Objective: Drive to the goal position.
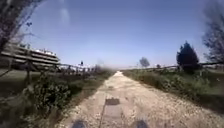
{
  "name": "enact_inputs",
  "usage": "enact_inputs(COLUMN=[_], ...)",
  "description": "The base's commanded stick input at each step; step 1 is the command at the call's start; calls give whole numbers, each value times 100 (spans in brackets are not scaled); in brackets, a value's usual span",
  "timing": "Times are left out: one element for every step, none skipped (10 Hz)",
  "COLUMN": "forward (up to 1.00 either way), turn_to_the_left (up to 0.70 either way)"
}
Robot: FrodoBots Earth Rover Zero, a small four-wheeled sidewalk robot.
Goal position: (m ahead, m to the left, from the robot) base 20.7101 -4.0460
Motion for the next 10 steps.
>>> enact_inputs(forward=[70,70,70,70,70,70,70,70,70,70], turn_to_the_left=[-34,-33,-5,0,0,0,0,0,0,0])
